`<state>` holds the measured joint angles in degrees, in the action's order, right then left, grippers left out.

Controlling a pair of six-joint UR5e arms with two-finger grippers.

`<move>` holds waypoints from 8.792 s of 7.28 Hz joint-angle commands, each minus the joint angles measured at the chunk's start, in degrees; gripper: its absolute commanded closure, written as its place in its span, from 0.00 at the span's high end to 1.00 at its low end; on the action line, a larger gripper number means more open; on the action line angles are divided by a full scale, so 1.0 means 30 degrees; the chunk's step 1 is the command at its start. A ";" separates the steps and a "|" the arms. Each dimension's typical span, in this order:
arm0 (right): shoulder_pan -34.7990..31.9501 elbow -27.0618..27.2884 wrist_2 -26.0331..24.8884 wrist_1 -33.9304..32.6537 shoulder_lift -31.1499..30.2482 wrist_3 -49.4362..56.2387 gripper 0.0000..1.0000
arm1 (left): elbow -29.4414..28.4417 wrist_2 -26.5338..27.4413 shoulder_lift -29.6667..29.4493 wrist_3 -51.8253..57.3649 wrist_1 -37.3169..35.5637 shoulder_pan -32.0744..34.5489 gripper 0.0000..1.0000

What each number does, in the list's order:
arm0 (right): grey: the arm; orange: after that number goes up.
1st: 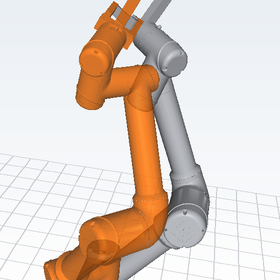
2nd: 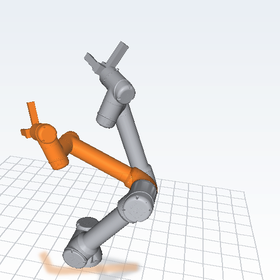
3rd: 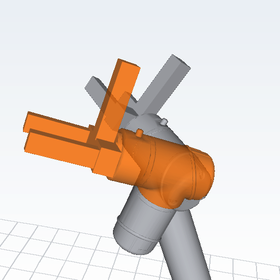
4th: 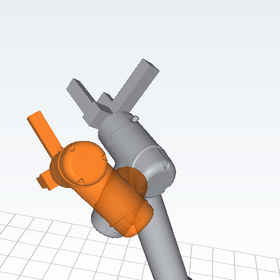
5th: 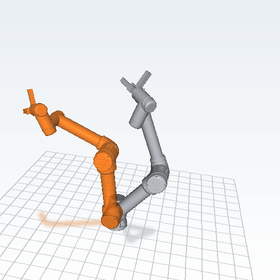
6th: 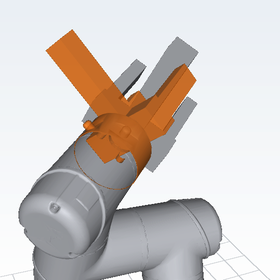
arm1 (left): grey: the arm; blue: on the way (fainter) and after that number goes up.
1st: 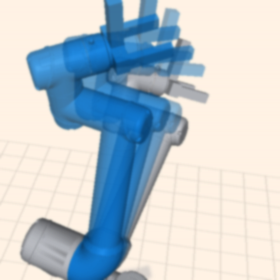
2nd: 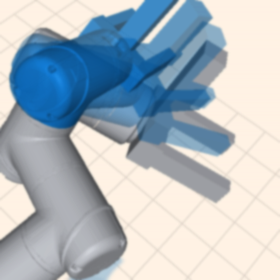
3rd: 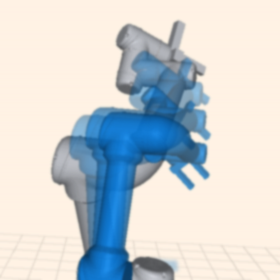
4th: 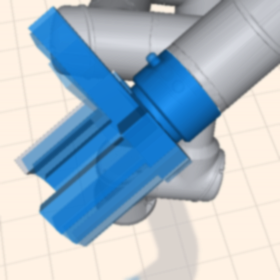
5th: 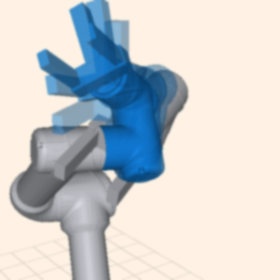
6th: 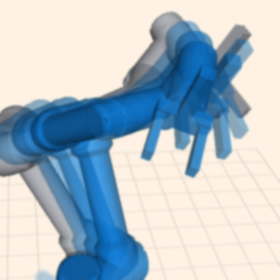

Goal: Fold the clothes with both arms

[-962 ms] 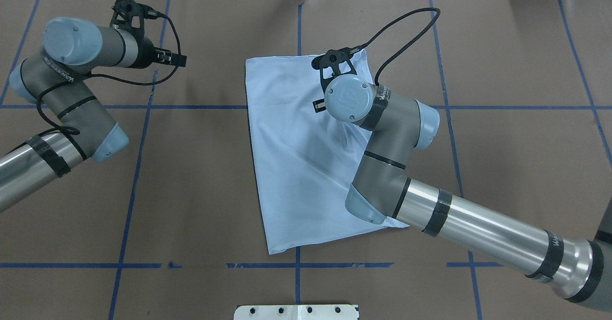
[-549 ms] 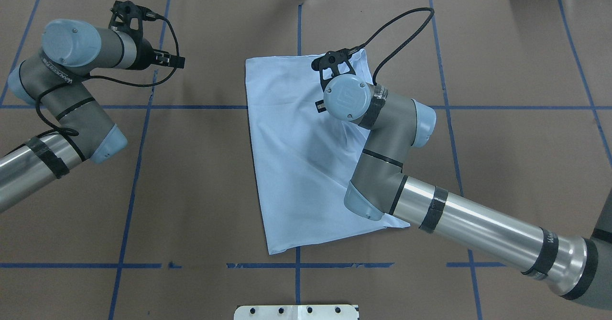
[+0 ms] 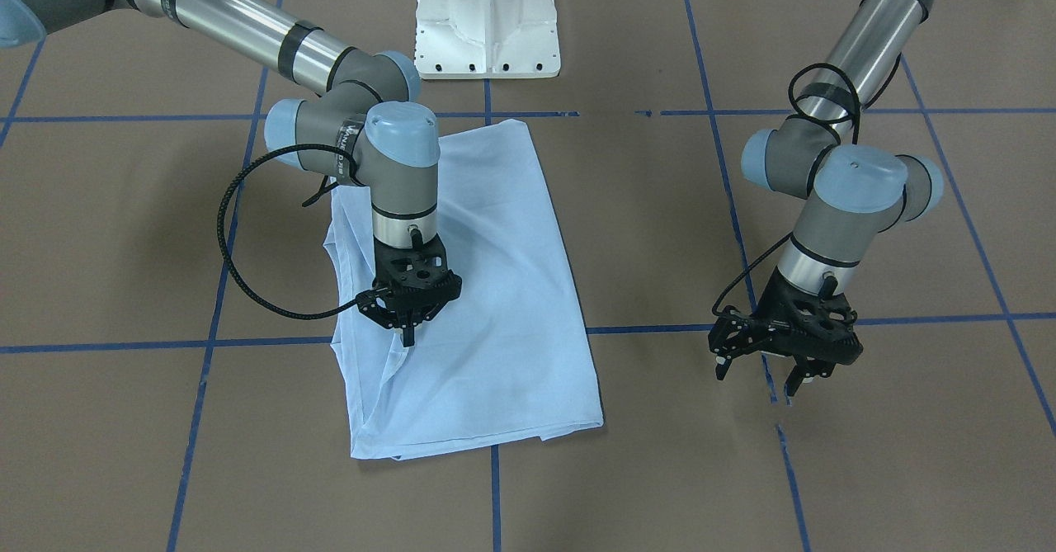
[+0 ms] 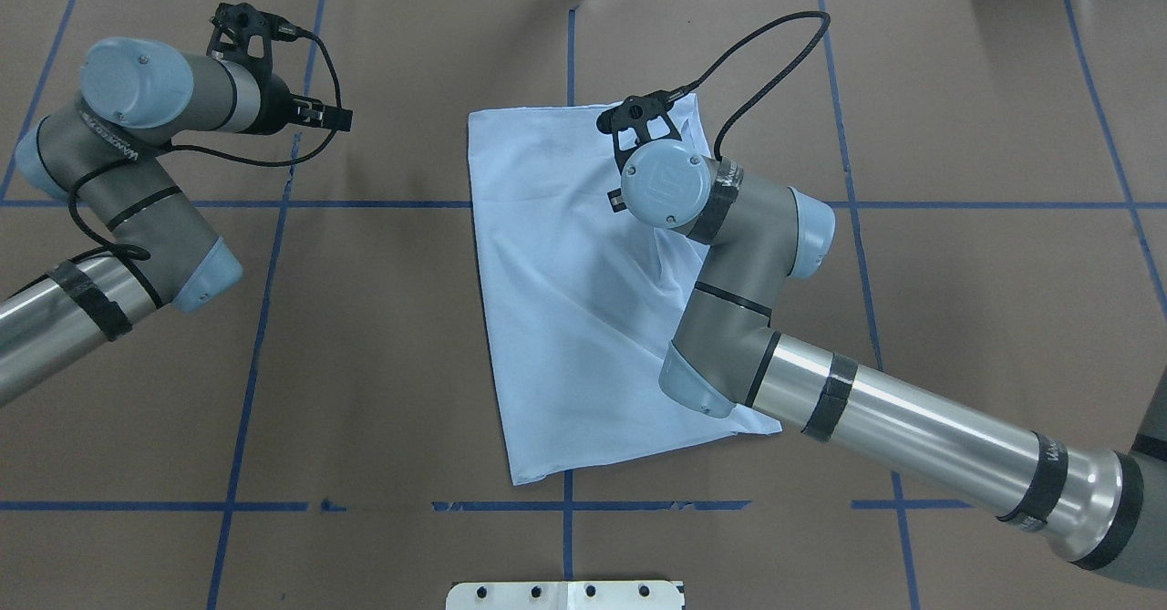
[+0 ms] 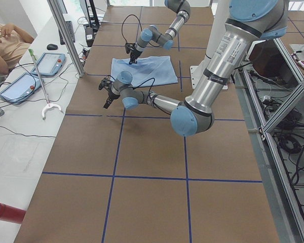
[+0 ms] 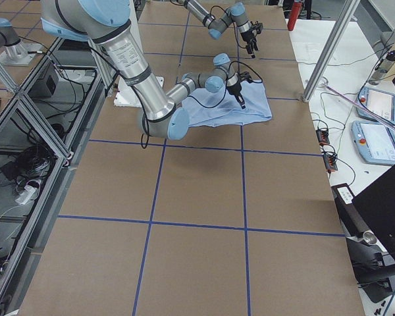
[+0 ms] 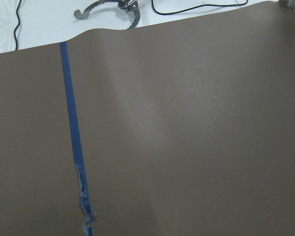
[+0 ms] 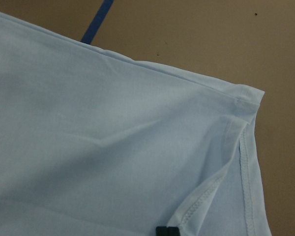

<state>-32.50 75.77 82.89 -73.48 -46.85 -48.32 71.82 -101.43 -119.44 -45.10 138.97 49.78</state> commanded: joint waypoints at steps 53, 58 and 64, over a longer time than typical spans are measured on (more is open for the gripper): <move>0.4529 1.2915 0.1493 0.0800 -1.1019 -2.1357 0.79 | 1.0453 0.9370 0.1348 -2.0973 -0.6920 -1.4073 0.00; 0.6498 1.2799 0.0878 -0.2020 -1.0019 -2.2477 0.78 | 1.0717 0.9638 0.1377 -2.0914 -0.6920 -1.4102 0.00; 0.6879 1.1807 0.0498 -0.2049 -0.9729 -2.2535 0.73 | 1.1274 0.9668 0.1582 -2.0884 -0.6949 -1.4014 0.00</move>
<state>-11.98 112.27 84.67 -79.63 -76.65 -115.91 105.56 -72.39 -114.80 -107.76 118.13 7.67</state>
